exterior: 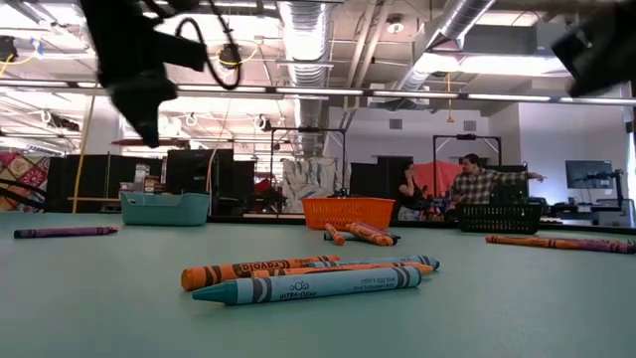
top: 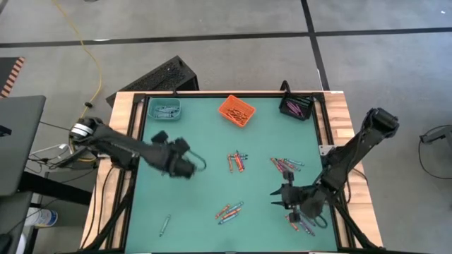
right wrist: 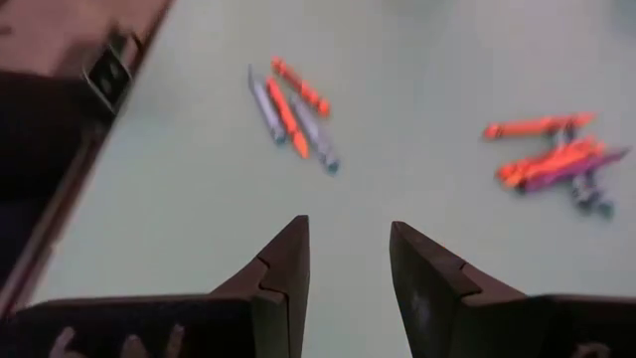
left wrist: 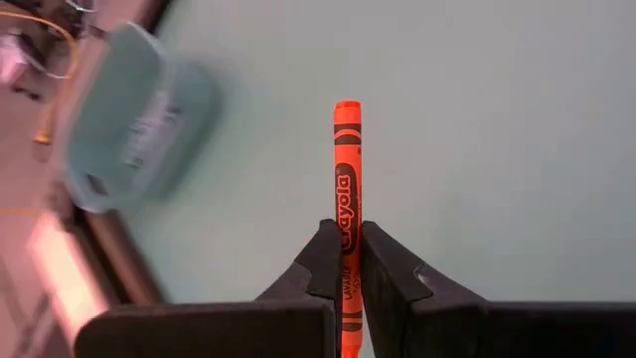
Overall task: Sort crayons
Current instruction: Put the orange crayon into the orange bin
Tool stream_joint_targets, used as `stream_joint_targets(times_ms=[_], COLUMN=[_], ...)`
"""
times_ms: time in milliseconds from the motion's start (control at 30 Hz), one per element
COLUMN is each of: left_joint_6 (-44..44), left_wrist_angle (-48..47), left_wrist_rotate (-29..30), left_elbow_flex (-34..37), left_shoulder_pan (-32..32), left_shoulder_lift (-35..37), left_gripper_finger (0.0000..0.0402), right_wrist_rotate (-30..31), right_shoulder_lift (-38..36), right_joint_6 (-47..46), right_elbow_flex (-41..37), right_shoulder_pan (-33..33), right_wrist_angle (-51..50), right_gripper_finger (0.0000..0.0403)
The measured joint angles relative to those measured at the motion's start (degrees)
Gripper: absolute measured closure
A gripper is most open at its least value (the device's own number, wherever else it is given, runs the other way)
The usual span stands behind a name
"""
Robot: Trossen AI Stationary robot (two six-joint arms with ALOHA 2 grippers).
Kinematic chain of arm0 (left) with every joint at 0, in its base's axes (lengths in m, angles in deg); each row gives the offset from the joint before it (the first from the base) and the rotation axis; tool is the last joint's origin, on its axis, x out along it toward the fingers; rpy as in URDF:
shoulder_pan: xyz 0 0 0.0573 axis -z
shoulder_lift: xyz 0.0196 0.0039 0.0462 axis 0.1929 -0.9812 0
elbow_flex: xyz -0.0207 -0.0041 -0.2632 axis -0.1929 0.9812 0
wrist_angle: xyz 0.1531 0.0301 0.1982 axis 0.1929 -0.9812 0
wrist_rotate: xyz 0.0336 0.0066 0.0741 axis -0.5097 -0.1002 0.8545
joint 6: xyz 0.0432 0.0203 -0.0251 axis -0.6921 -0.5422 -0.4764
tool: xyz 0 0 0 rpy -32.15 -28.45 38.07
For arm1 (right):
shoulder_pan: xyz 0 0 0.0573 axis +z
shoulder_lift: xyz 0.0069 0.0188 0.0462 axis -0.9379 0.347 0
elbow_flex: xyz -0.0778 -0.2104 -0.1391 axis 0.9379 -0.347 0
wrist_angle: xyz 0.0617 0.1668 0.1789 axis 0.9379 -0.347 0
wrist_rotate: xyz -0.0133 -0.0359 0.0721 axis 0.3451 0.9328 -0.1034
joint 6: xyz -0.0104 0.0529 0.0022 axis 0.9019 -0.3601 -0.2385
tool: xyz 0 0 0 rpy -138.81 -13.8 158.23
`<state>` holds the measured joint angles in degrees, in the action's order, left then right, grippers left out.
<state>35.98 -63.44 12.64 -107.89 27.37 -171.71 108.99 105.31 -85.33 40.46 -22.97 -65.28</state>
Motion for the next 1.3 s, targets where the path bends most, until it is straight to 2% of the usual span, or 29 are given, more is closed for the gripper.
stream_joint_targets(times_ms=[167,400,500,633,800,1067,1300], left_joint_6=[-14.7,-38.2,-48.7,-57.6,-63.5,-67.6,-70.9], left_wrist_angle=[0.5,6.3,11.4,18.3,27.2,45.8,58.6], left_wrist_rotate=[1.4,1.2,-0.3,-5.2,-12.9,-27.8,-32.7], left_elbow_flex=[0.0,-0.1,-0.1,-0.1,-0.1,-0.1,-0.3], left_shoulder_pan=[-13.8,-33.3,-40.0,-46.5,-50.3,-50.1,-48.0], left_shoulder_lift=[4.6,7.2,6.9,6.2,5.5,5.3,1.6], left_gripper_finger=[0.0395,0.0395,0.0395,0.0395,0.0395,0.0395,0.0395], right_wrist_rotate=[-0.1,-0.1,0.0,0.0,0.1,3.4,5.2], right_shoulder_lift=[7.3,16.5,19.6,22.4,24.0,24.4,24.3], right_joint_6=[-6.8,-10.1,-10.2,-10.3,-10.3,-10.2,-9.8], right_elbow_flex=[0.0,0.0,0.0,0.0,0.0,0.0,0.0], right_shoulder_pan=[2.1,4.2,4.3,4.3,4.3,3.8,3.3], right_wrist_angle=[2.0,12.1,16.9,21.6,24.4,25.5,27.5], right_gripper_finger=[0.027,0.027,0.027,0.027,0.027,0.027,0.027])
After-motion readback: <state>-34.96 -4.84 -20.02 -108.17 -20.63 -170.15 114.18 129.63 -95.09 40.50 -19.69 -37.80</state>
